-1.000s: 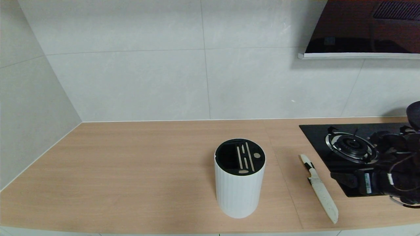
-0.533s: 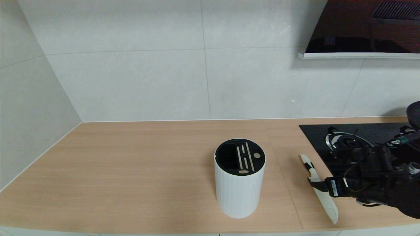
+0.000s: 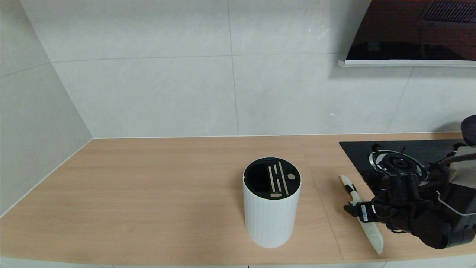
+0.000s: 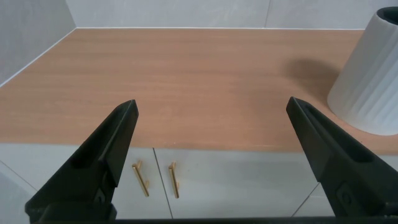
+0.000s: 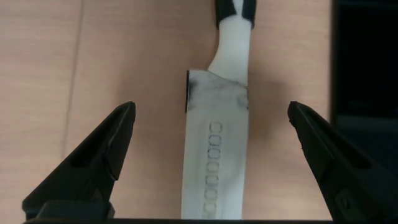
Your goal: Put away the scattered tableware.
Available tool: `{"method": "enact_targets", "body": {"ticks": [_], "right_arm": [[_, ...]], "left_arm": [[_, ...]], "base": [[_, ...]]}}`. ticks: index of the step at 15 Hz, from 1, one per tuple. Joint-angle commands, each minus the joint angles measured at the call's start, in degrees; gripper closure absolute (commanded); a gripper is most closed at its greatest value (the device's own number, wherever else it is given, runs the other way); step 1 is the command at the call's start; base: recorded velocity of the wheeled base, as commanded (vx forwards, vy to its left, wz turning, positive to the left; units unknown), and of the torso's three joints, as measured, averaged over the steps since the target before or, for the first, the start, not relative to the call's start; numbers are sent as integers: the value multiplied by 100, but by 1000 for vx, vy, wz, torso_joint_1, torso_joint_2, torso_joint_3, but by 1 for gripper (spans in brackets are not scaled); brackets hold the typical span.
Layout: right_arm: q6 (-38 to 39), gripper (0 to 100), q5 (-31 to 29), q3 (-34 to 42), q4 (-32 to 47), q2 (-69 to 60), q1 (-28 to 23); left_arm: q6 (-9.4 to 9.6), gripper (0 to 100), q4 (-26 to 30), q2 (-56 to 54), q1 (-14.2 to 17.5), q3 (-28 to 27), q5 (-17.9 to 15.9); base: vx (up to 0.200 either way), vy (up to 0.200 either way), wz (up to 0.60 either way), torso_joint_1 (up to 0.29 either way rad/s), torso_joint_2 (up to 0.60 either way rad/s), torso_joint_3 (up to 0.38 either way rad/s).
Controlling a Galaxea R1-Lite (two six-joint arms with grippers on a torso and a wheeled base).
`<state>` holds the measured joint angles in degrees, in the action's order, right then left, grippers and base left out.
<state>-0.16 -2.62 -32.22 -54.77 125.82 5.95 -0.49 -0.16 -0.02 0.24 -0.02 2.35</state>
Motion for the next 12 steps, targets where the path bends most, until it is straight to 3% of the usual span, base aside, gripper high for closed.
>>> {"method": "enact_targets", "body": {"ticks": [1, 8, 9, 12], "right_arm": [[-2, 0, -2, -118, -7, 285, 3], [209, 0, 42, -241, -7, 400, 3], [218, 100, 42, -250, -7, 408, 3], [218, 100, 42, -241, -7, 461, 3]], "left_arm": [[-4, 0, -2, 2, 2, 2, 2], [-4, 0, -2, 2, 2, 2, 2], [-4, 0, -2, 2, 2, 2, 2], [-4, 0, -2, 2, 2, 2, 2]], "base": [[0, 0, 0, 0, 0, 0], [0, 0, 0, 0, 0, 0], [0, 0, 0, 0, 0, 0], [0, 0, 0, 0, 0, 0]]}}
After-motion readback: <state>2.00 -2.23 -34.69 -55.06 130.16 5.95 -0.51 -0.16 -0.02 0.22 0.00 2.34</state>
